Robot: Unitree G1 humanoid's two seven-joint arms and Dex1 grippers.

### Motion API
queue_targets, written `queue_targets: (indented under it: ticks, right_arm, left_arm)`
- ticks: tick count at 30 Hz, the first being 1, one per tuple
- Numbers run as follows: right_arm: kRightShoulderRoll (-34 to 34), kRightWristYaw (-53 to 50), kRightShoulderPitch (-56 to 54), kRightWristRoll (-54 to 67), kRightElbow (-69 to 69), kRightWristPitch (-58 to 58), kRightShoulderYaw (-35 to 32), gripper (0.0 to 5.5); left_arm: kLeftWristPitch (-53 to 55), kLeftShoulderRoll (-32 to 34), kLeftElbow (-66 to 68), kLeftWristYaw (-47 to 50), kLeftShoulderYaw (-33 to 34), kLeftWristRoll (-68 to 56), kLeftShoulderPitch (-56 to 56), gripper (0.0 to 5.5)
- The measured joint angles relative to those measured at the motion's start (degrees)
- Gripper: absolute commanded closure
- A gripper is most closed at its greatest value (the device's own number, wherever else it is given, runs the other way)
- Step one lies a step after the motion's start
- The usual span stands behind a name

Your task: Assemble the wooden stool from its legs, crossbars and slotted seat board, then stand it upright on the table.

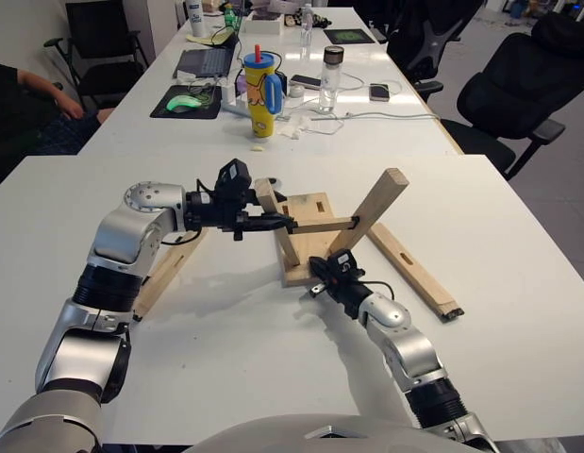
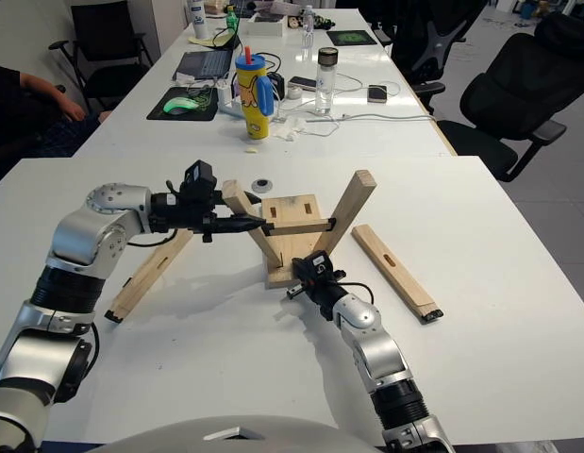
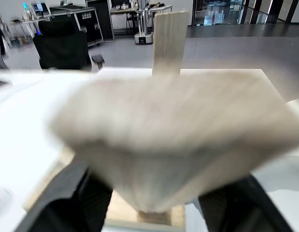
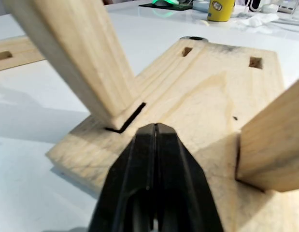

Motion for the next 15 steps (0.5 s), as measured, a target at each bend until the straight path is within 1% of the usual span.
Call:
queue_targets:
  ticks: [3,7,8,11,13,15]
  right_arm:
    - [0.0,-0.01,0.09,0.06,-1.67,2.1,0.6,5.5]
    - [0.04,-0.53,0.92,0.18,-2.52,2.74,0.38,5.5]
    - [0.05,-0.63,1.12,0.19,-2.65,2.77,0.33,5.5]
    - [0.11,-0.73,1.24,0.19,-2.58,2.82,0.34,5.5]
    - [0.11,-0.72,1.41,0.24,-2.66,2.77,0.11,5.5]
    - [0.15,-0.6,1.35,0.29,-2.73,2.71,0.11,5.5]
  left_arm:
    - [3.89,1.09,-1.89,0.28,3.02,-2.37,1.64,2.15]
    - [10.48,7.02,-7.57,-0.26,10.99,-8.2,4.77,1.43]
    - [12.65,8.22,-9.33,-0.79,13.22,-10.85,5.27,1.43]
    - [18.94,10.14,-12.89,-1.6,20.04,-20.57,5.25,1.76]
    - [22.16,8.55,-10.95,3.37,25.68,-28.48,1.39,2.07]
    - [21.7,5.37,-8.05,11.47,30.7,-34.52,-5.21,2.36]
